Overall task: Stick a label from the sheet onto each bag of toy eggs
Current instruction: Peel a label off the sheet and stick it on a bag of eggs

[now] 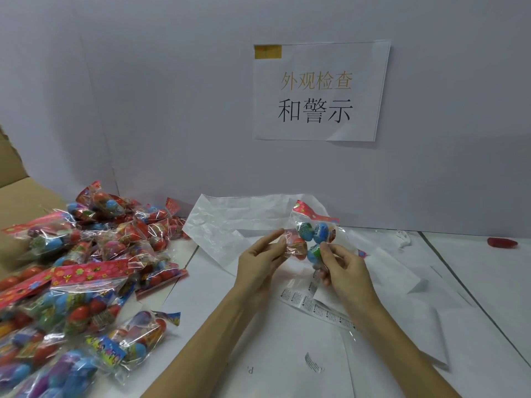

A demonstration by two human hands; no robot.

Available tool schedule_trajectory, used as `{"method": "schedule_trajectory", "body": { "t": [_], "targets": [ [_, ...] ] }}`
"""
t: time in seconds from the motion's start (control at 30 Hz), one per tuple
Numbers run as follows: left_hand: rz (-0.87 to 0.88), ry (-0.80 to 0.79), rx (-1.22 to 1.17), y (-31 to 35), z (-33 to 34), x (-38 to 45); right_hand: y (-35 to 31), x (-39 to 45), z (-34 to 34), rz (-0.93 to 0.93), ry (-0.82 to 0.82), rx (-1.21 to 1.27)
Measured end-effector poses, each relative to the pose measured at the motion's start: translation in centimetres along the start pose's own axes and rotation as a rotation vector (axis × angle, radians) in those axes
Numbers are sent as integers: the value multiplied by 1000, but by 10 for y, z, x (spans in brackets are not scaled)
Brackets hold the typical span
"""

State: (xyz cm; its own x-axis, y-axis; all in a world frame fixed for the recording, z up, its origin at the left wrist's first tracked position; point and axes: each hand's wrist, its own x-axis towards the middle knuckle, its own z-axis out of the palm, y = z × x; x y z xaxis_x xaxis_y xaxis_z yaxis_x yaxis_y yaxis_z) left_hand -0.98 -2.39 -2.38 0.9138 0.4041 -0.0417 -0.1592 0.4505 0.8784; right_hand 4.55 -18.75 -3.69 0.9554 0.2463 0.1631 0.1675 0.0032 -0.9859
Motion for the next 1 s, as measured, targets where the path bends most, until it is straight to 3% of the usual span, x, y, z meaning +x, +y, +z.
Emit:
{"method": "schedule_trajectory", "body": {
  "t": [0.07, 0.17, 0.2, 0.27, 0.33, 0.4, 0.47, 0.57, 0.67, 0.73, 0.87, 1.0],
  "targets": [
    [51, 21, 91, -3, -2, 0, -2, 0, 0, 6, 15, 4],
    [243, 160, 516, -1, -2, -1, -7, -2, -5, -65, 79, -98],
    [246, 108, 536, 1, -1, -1, -7, -3, -7, -126, 101, -188],
    [117, -118, 382, 4, 4, -3, -7, -8, -7, -282, 45, -351],
    [30, -249, 262, 4, 9, -6, -6, -12, -2, -392, -118, -413],
    [32, -208, 210, 2, 9, -6, -8, -14, 3, -470, -169, -391],
    [33, -129, 116, 2, 6, -3, -11, -14, 5, -540, -19, -375],
    [-41, -77, -114, 7, 2, -1, -12, -10, 0, -434, 177, -347],
    [-92, -93, -142, 9, 0, 0, -15, -6, -3, -82, 40, -88],
    [-94, -117, -94, 8, 1, 1, -16, -5, -2, 31, -19, 89],
    [-2, -21, 42, 11, 2, 3, -15, -6, -6, -37, 1, 81],
    [115, 56, 336, 18, -5, 0, -15, -6, -9, -153, -9, -134]
  ]
}}
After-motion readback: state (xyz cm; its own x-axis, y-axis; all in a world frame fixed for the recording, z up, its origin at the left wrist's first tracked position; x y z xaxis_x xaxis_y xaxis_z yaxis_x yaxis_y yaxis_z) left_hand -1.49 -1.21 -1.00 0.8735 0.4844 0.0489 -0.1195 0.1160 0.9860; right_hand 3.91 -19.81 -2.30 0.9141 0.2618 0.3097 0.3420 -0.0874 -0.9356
